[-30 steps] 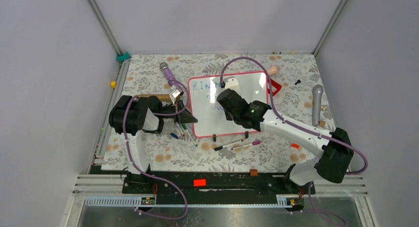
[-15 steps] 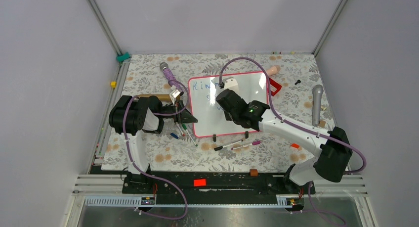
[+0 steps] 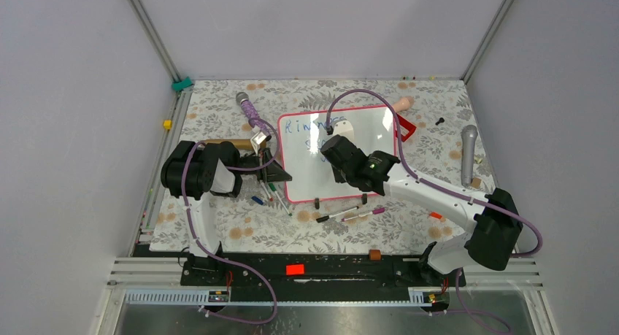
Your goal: Write a sentence on the whiteboard
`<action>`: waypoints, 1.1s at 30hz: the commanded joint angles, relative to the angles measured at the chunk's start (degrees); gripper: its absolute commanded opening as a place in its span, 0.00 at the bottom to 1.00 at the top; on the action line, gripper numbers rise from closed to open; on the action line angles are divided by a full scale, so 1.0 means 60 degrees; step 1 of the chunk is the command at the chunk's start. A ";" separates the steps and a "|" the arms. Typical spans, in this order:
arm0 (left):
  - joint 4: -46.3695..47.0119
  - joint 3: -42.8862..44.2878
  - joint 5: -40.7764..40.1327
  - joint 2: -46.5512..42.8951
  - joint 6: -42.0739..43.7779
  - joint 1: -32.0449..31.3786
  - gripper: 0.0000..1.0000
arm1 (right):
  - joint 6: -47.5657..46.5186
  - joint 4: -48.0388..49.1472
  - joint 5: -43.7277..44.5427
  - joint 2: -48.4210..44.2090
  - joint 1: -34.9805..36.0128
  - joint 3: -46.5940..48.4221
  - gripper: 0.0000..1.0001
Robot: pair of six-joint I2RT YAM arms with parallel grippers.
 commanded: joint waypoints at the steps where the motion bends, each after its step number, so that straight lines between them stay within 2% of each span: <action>1: 0.0378 -0.0073 -0.0006 -0.0112 0.0171 0.0051 0.00 | 0.0172 -0.0150 0.0160 -0.0181 -0.0061 0.0071 0.00; 15: 0.0379 -0.0072 -0.0012 -0.0104 0.0178 0.0048 0.00 | -0.0228 -0.0162 0.0554 -0.1006 -0.0164 0.0278 0.00; 33: 0.0364 -0.0077 0.0014 -0.0110 0.0193 0.0037 0.00 | -0.0345 -0.0259 0.0729 -0.1120 -0.0403 0.0139 0.00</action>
